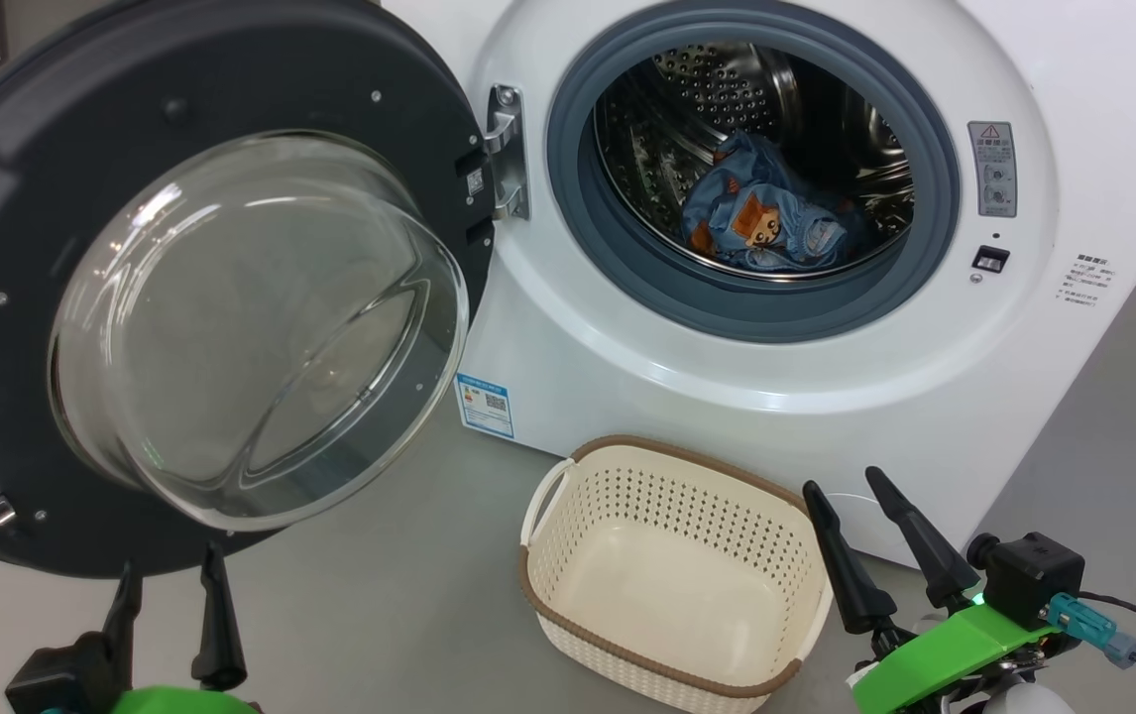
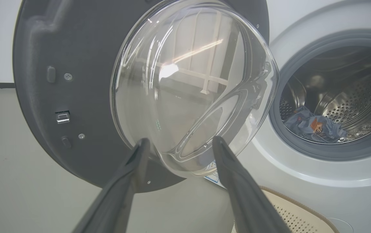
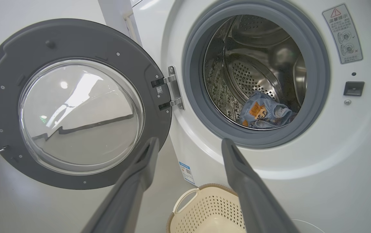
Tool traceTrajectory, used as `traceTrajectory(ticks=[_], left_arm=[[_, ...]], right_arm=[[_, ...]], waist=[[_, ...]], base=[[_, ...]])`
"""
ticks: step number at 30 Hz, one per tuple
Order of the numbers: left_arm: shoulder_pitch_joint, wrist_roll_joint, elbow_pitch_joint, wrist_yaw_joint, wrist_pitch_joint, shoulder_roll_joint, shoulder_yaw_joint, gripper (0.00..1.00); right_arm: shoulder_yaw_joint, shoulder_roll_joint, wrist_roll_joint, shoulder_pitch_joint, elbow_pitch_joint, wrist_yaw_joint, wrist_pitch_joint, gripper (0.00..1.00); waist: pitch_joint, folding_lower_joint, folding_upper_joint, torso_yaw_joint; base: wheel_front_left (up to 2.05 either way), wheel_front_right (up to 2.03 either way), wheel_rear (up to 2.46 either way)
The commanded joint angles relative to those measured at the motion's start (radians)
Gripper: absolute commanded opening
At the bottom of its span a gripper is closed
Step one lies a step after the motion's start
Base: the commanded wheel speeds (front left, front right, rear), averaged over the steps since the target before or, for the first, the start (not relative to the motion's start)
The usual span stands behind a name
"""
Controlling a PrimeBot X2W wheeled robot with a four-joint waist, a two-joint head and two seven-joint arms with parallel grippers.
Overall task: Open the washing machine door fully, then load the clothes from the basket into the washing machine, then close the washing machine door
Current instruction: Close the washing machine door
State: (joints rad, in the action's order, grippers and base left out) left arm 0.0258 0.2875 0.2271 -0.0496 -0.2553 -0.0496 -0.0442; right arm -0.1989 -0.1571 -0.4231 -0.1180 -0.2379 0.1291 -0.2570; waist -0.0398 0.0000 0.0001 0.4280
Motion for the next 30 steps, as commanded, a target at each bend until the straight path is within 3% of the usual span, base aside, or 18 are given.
traceTrajectory(ticks=[1, 2, 4, 7, 21, 26, 30], left_arm=[[0.030, 0.008, -0.030, 0.006, -0.006, -0.023, -0.036, 1.00], [0.032, 0.009, -0.031, 0.006, -0.006, -0.026, -0.037, 1.00], [0.038, 0.008, -0.038, 0.005, -0.006, -0.034, -0.038, 0.47], [0.051, 0.007, -0.056, 0.007, -0.004, -0.051, -0.044, 0.00], [0.206, 0.074, -0.302, 0.010, 0.083, -0.204, -0.169, 0.00], [0.281, 0.184, -0.310, 0.003, 0.108, -0.232, -0.255, 0.00], [0.354, 0.345, -0.223, -0.011, 0.134, -0.249, -0.363, 0.00]], right_arm=[[-0.017, -0.004, -0.002, -0.010, 0.024, 0.002, -0.005, 1.00], [-0.017, -0.004, -0.003, -0.010, 0.024, 0.002, -0.005, 1.00], [-0.017, -0.004, -0.003, -0.010, 0.023, 0.002, -0.005, 1.00], [-0.018, -0.004, -0.002, -0.010, 0.024, 0.002, -0.005, 1.00], [-0.018, -0.018, 0.002, -0.007, 0.026, 0.002, -0.005, 1.00], [-0.022, -0.027, 0.003, -0.011, 0.025, 0.002, -0.005, 1.00], [-0.023, -0.037, 0.005, -0.016, 0.024, 0.002, -0.005, 1.00]], waist=[[0.001, 0.0000, -0.0001, -0.002], [0.002, 0.0000, -0.0001, -0.004], [0.003, 0.0000, -0.0001, -0.007], [0.003, 0.0000, -0.0001, -0.012], [0.009, 0.0000, -0.0001, -0.045], [0.016, 0.0000, -0.0001, -0.061], [0.027, 0.0000, -0.0001, -0.078]], base=[[0.00, 0.00, 0.00], [0.00, 0.00, 0.00], [0.00, 0.00, 0.00], [0.00, 0.00, 0.00], [0.00, 0.00, 0.00], [0.00, 0.00, 0.00], [0.00, 0.00, 0.00]])
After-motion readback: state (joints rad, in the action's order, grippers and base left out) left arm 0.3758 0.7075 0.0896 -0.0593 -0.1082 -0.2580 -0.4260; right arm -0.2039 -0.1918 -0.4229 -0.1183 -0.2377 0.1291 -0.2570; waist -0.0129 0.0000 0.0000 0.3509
